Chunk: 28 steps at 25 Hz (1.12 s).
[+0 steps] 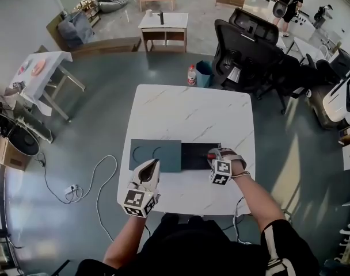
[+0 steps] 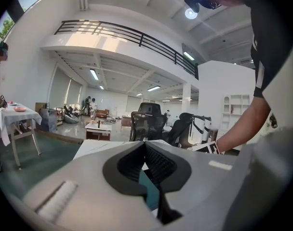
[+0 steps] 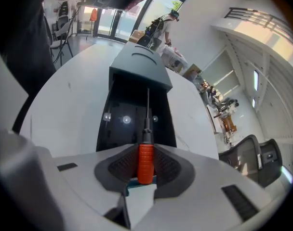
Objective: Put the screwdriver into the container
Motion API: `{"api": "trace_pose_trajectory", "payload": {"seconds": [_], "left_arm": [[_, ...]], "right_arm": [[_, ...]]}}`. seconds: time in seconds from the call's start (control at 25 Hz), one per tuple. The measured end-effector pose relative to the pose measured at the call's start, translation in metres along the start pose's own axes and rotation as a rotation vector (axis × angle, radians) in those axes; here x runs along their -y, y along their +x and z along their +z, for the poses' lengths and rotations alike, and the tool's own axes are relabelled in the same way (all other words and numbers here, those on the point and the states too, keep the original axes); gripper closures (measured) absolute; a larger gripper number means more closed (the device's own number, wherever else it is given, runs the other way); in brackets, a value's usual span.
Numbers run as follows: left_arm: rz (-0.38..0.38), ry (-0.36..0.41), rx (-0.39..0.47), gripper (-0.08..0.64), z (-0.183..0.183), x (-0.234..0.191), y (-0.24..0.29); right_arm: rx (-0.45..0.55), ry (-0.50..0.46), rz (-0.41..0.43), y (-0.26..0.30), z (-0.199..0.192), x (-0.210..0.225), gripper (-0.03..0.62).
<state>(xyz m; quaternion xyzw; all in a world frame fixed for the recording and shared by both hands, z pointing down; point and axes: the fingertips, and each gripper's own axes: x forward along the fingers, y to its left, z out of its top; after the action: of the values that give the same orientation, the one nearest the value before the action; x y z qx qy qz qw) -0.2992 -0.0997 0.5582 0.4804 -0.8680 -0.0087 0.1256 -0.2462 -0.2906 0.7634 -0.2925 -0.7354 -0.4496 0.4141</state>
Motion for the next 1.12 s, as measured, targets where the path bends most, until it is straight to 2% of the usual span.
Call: {"api": "trace_pose_trajectory", "payload": {"seconds": [0.28, 0.6, 0.72, 0.92, 1.12], "left_arm": [[0.024, -0.008, 0.002, 0.551, -0.001, -0.010, -0.003], [0.029, -0.007, 0.010, 0.551, 0.002, -0.010, -0.001], [0.023, -0.004, 0.012, 0.551, 0.003, -0.005, 0.001], [0.013, 0.003, 0.017, 0.551, 0.005, -0.001, 0.003], [0.002, 0.011, 0.029, 0.551, 0.013, 0.006, 0.006]], "right_arm": [[-0.047, -0.050, 0.073, 0.015, 0.000, -0.004, 0.494], [-0.076, -0.045, 0.111, 0.025, -0.002, -0.012, 0.489], [-0.067, -0.036, 0.112, 0.019, -0.003, -0.011, 0.449], [-0.009, -0.014, 0.043, -0.009, 0.008, 0.000, 0.449], [0.129, 0.084, -0.105, -0.067, 0.036, 0.024, 0.454]]}}
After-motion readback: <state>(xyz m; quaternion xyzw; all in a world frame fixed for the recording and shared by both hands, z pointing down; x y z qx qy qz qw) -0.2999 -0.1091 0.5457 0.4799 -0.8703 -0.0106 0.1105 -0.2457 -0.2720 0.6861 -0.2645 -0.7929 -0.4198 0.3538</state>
